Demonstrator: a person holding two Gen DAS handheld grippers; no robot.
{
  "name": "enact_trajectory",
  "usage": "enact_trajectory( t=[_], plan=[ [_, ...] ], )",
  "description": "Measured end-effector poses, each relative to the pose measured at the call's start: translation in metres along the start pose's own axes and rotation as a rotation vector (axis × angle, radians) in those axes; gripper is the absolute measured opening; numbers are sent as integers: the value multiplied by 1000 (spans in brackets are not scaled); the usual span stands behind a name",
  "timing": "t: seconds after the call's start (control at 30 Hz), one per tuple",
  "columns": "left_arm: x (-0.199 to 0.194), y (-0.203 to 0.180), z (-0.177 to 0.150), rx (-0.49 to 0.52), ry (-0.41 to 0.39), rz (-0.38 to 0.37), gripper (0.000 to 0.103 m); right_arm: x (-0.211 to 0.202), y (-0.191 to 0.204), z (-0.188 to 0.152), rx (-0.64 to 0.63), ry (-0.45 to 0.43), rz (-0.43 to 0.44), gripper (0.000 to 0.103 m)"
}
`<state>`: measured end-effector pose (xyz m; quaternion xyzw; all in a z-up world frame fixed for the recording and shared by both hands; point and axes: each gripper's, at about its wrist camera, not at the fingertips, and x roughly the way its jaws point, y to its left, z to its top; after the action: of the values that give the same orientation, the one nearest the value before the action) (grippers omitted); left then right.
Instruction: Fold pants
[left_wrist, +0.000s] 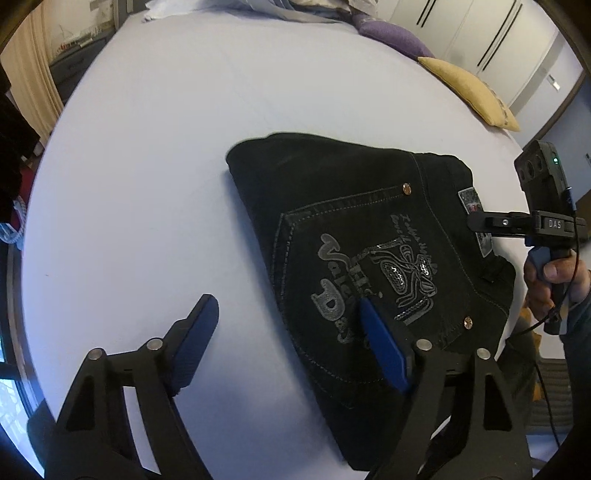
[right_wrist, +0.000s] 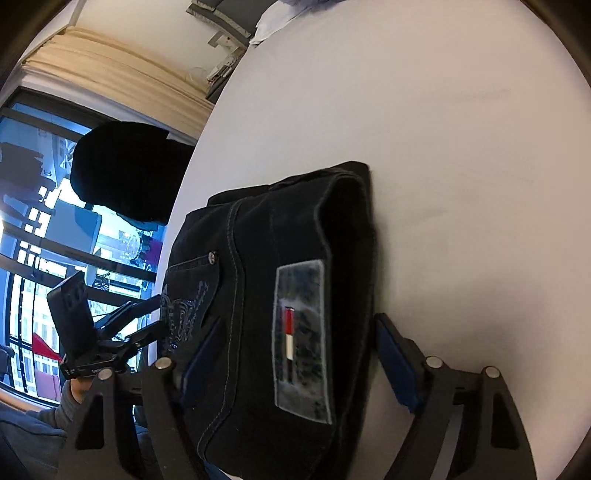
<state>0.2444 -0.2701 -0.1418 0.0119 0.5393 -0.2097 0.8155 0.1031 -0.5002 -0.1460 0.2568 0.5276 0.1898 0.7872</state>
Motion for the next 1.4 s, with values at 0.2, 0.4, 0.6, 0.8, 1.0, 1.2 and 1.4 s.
enact_trajectory(
  t=[0.2, 0.4, 0.6, 0.8, 1.0, 1.2, 1.4],
  plan=[
    [12, -2, 2, -4, 27, -37, 61, 7, 6, 4, -4, 8, -32, 64],
    [21, -8, 6, -5, 47, -77, 36, 6, 15, 2, -26, 6, -108, 45],
    [16, -9, 8, -42, 28, -103, 26, -7, 42, -3, -115, -32, -220, 24],
    [3, -3, 8, -81, -7, -123, 20, -20, 76, -3, -203, -69, -287, 20],
    [-30, 17, 19, -113, -84, -123, 19, -30, 111, 17, -264, -114, -265, 19],
    [-57, 64, 61, -112, -164, -40, 19, 5, 142, 82, -328, -137, -234, 19],
    [-48, 116, 110, -117, -182, 27, 19, 57, 141, 155, -302, -125, -182, 19]
  ],
)
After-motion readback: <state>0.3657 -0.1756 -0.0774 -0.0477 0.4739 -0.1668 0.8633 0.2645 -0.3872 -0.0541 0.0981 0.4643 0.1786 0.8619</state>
